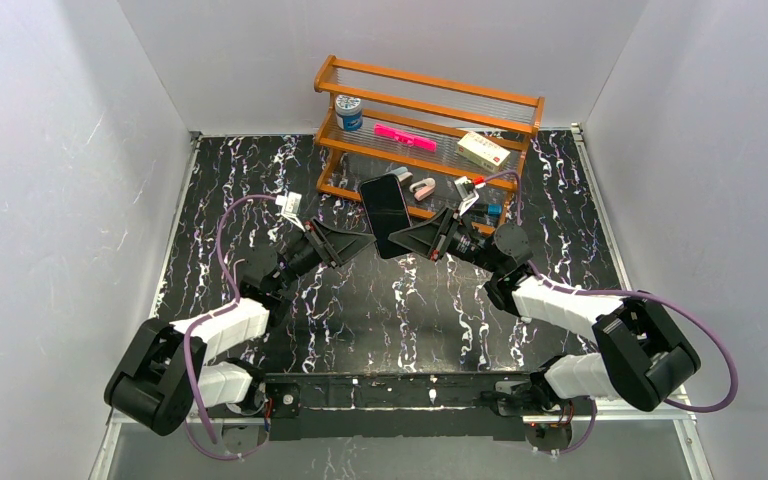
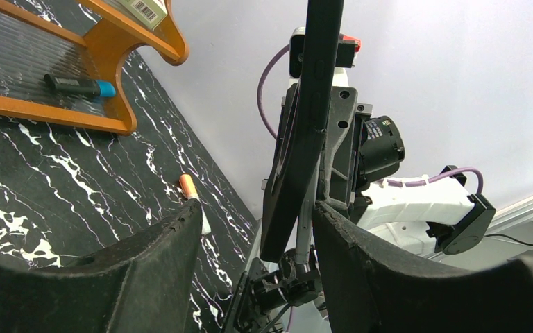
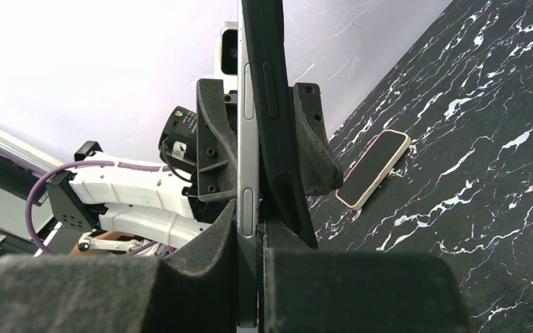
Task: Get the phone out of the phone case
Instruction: Remove the phone case from the phone.
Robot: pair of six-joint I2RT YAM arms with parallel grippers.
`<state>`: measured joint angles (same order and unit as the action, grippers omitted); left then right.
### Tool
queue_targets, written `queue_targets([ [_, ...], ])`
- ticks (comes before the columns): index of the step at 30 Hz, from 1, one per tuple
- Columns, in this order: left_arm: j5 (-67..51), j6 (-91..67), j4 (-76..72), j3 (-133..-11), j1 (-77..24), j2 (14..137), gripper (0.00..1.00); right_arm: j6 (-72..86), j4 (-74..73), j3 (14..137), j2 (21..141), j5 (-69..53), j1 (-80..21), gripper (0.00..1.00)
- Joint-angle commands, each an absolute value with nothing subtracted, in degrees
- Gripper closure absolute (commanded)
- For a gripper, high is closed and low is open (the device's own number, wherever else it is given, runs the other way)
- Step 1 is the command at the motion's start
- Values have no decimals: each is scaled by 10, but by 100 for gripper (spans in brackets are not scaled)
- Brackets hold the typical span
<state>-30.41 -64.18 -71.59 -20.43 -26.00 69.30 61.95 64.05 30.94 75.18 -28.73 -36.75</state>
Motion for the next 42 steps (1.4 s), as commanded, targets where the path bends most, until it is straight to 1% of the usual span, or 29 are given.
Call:
queue_targets([
  [1, -304, -638, -728, -206, -262, 684, 44, 621, 716, 318, 730, -284, -367, 99],
  [12, -307, -643, -727, -197, -262, 670, 44, 610, 700, 314, 715, -270, -366, 99],
  [26, -321, -650, -727, -217, -263, 699, 46, 622, 714, 323, 732, -291, -367, 99],
  [42, -340, -671, -722, -298, -265, 736, 51, 643, 726, 332, 757, -336, -367, 99],
])
